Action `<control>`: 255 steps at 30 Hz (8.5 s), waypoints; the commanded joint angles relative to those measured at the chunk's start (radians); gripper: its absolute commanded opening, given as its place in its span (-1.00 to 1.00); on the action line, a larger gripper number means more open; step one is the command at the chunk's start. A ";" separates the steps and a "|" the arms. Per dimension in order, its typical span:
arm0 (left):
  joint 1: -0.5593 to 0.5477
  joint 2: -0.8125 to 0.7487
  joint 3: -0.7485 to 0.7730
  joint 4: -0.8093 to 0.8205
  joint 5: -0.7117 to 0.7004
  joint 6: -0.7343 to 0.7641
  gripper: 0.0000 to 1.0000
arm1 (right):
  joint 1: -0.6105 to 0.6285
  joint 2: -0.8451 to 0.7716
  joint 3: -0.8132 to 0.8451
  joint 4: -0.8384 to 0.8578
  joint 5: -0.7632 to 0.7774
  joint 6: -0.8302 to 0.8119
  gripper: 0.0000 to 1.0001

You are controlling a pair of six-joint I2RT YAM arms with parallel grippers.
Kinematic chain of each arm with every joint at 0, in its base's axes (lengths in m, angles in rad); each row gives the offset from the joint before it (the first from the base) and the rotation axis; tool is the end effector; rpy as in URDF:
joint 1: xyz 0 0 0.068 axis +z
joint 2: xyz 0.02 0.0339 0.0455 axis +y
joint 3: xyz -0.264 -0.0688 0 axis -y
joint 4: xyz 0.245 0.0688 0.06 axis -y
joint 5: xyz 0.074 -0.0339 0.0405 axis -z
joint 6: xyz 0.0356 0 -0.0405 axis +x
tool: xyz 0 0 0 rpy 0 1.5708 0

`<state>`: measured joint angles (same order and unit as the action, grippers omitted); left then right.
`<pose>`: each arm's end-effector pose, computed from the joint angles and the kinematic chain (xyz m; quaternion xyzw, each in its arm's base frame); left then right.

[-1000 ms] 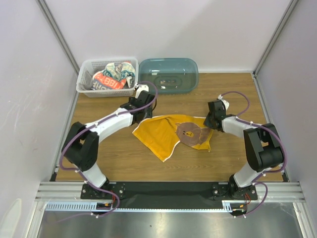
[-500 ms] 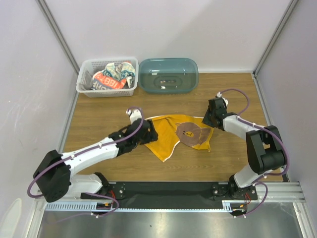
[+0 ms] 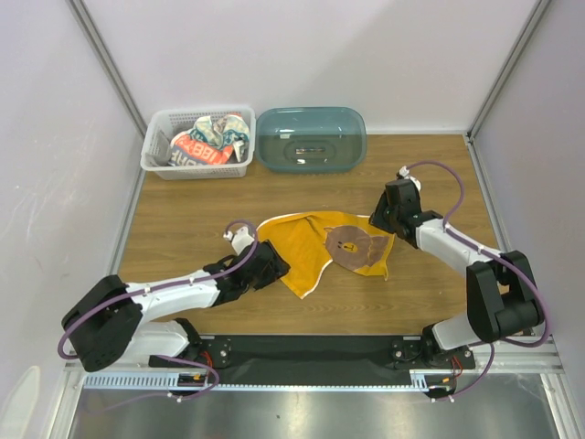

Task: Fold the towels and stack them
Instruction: Flatten out the crumpled towel

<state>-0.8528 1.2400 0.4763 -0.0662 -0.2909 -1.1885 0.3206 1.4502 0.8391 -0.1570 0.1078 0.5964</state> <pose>0.1562 -0.1632 0.1573 -0.2058 0.9006 -0.2347 0.3024 0.2878 0.0915 0.2081 0.1472 0.9076 0.1282 0.3718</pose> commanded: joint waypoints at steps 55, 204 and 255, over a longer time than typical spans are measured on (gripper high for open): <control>0.359 -0.207 0.214 -0.386 -0.110 0.501 0.66 | 0.035 -0.180 -0.101 -0.329 0.021 0.075 0.33; 0.494 -0.048 0.197 -0.205 0.044 0.469 0.90 | -0.071 -0.005 0.124 -0.108 -0.063 -0.010 0.68; 0.491 -0.370 -0.182 -0.150 -0.008 0.176 -0.99 | 0.106 0.058 -0.031 -0.207 0.070 -0.009 0.45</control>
<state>-0.3660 0.8391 0.2497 -0.2920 -0.2615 -1.0973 0.4232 1.5166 0.8249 -0.3531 0.1539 0.5823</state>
